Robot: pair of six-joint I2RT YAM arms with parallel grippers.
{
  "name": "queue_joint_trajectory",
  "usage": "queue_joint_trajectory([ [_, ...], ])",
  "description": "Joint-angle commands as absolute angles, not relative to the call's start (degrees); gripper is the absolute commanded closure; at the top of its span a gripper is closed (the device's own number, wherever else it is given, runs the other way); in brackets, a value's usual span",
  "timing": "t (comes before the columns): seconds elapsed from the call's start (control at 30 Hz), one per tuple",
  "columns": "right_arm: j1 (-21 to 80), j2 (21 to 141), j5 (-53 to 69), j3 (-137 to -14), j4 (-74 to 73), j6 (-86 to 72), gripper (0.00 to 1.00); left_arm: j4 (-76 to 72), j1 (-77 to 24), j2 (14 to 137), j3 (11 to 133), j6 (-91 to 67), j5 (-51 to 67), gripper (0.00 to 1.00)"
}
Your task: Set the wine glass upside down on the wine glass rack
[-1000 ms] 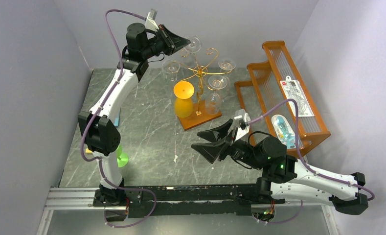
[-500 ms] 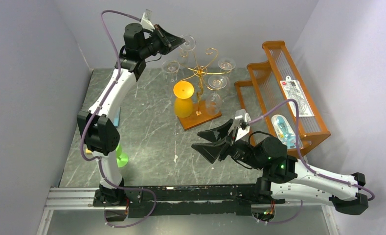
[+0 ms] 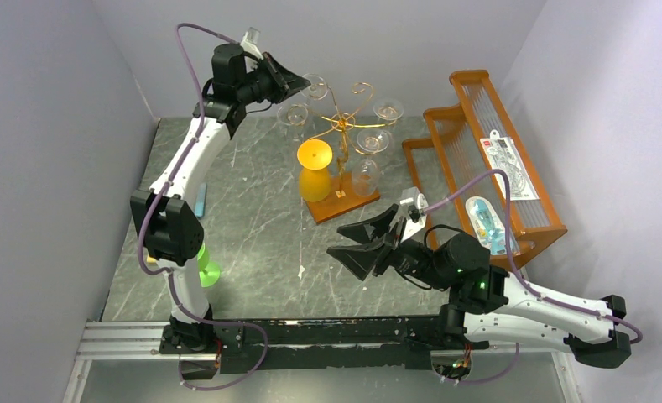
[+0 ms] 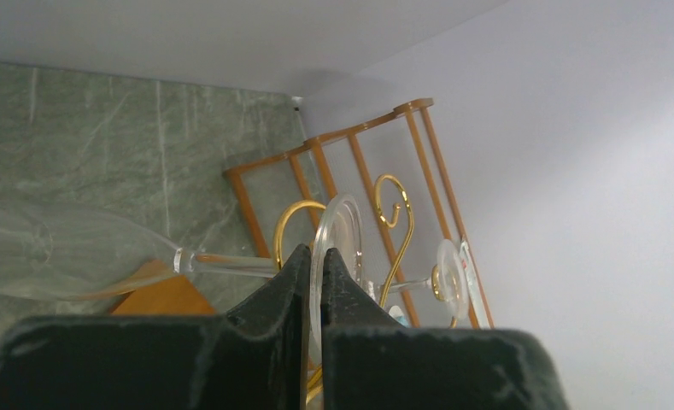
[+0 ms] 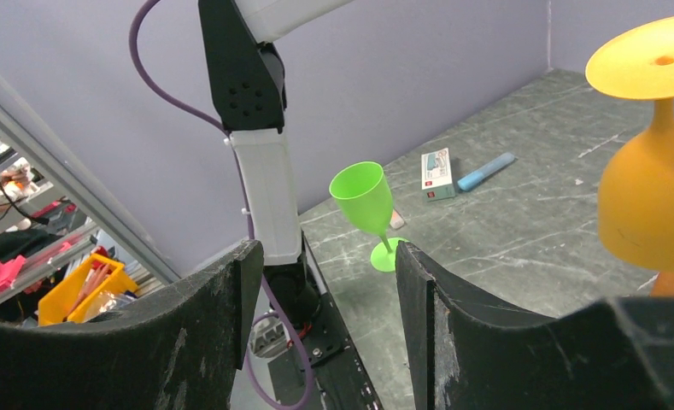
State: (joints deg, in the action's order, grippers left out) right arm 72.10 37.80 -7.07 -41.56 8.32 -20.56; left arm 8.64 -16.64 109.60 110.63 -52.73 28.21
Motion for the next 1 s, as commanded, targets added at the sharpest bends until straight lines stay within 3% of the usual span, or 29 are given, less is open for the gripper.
queue_joint_trajectory([
  [0.0, 72.3, 36.8, -6.9, -41.3, 9.4, -19.9, 0.38, 12.6, -14.7, 108.5, 113.6, -49.3, 28.2, 0.92],
  [0.57, 72.3, 35.3, -8.9, -41.1, 9.3, -20.9, 0.38, 17.1, -14.0, 107.0, 114.3, -45.2, 25.2, 0.59],
  [0.83, 72.3, 38.1, -17.8, -46.1, 0.4, -25.6, 0.37, 26.0, -11.8, 96.0, 108.4, -29.7, 10.5, 0.26],
  [0.97, 72.3, 39.4, -23.2, -47.5, -4.5, -29.4, 0.33, 31.4, -10.6, 88.7, 102.7, -21.7, 1.5, 0.16],
])
